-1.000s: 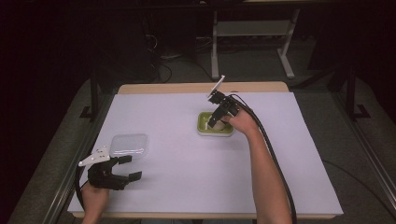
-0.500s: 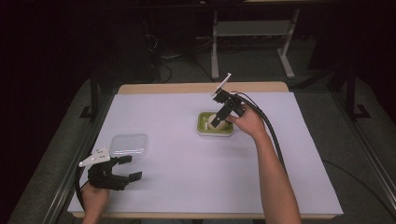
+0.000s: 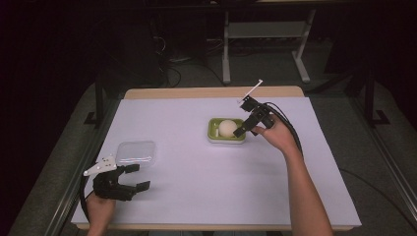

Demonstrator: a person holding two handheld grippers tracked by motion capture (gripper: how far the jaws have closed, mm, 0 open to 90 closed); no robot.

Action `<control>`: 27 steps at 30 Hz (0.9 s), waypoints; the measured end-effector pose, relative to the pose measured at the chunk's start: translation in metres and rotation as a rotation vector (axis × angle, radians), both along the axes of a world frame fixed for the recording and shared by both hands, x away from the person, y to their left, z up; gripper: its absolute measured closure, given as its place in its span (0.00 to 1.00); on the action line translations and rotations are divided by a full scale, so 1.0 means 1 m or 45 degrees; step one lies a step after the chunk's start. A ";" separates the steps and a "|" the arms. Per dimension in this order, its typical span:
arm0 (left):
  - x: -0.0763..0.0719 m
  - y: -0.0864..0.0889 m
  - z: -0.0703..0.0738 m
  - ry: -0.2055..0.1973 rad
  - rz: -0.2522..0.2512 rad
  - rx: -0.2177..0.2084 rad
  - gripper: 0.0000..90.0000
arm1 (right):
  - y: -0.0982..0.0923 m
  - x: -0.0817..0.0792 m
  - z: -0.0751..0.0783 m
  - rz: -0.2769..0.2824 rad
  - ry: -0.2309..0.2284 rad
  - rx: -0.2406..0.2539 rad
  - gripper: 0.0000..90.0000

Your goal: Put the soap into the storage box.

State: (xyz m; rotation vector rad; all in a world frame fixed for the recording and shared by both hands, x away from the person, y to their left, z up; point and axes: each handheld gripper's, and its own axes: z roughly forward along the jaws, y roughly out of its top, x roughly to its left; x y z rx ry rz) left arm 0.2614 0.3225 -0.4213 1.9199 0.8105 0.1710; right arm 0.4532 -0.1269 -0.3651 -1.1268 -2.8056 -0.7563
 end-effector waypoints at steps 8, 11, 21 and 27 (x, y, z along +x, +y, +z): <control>0.001 0.000 0.000 -0.004 0.001 0.003 0.14 | -0.012 -0.018 -0.002 0.007 -0.009 0.002 0.26; 0.001 -0.001 -0.001 -0.003 0.009 -0.007 0.14 | -0.019 -0.027 -0.001 0.010 -0.019 0.010 0.26; 0.000 0.001 -0.001 -0.002 0.026 -0.016 0.14 | -0.036 -0.052 -0.004 0.001 -0.054 0.045 0.26; 0.001 0.000 -0.001 0.005 0.025 -0.007 0.14 | -0.046 -0.066 -0.007 0.003 -0.070 0.068 0.26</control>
